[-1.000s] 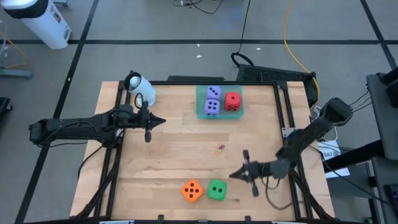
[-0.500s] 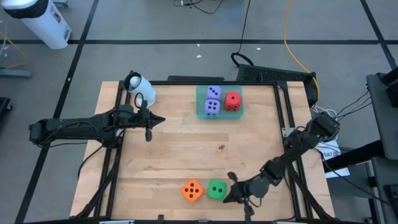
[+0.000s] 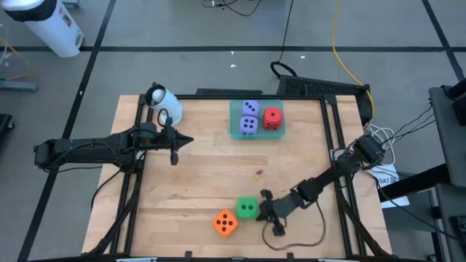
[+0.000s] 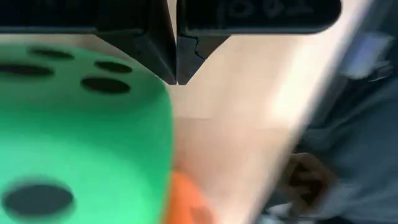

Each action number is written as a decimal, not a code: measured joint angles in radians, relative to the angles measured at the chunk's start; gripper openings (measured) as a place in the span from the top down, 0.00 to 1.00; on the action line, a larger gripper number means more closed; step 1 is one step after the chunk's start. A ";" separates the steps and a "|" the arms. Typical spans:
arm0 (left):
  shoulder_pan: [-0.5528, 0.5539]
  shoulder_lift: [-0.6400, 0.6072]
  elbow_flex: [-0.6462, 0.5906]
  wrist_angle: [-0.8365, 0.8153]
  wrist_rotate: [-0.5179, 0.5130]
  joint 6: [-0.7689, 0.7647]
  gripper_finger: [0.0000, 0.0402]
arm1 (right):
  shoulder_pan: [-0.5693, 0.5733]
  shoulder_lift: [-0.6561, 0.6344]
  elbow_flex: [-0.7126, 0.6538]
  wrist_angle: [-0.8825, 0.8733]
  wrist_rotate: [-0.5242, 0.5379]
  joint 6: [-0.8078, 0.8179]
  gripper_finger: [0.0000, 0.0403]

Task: Pick & Place Dice
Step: Put the large green die into the bin

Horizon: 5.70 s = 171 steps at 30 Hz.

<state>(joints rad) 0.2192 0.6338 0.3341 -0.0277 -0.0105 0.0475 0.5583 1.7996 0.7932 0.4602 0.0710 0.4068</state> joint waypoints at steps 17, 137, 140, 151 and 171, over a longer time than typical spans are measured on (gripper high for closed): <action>0.000 0.000 0.000 0.002 0.000 0.000 0.94 | -0.154 -0.003 -0.059 0.091 0.111 -0.097 1.00; 0.000 0.001 0.000 0.023 0.009 0.036 0.95 | -0.444 0.091 0.148 0.268 0.007 -0.351 1.00; 0.000 0.001 0.000 0.083 0.018 0.036 0.98 | -0.444 0.020 0.149 0.249 0.006 -0.399 1.00; 0.062 0.001 0.017 0.298 -0.099 0.087 0.98 | -0.406 -0.229 0.149 0.046 0.006 -0.524 1.00; 0.057 0.001 0.017 -0.019 0.021 -0.098 0.97 | -0.395 -0.238 0.149 -0.122 0.254 -0.468 0.96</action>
<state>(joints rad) 0.2757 0.6350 0.3511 -0.0464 0.0102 -0.0504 0.1634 1.5616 0.9421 0.3378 0.3245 -0.0607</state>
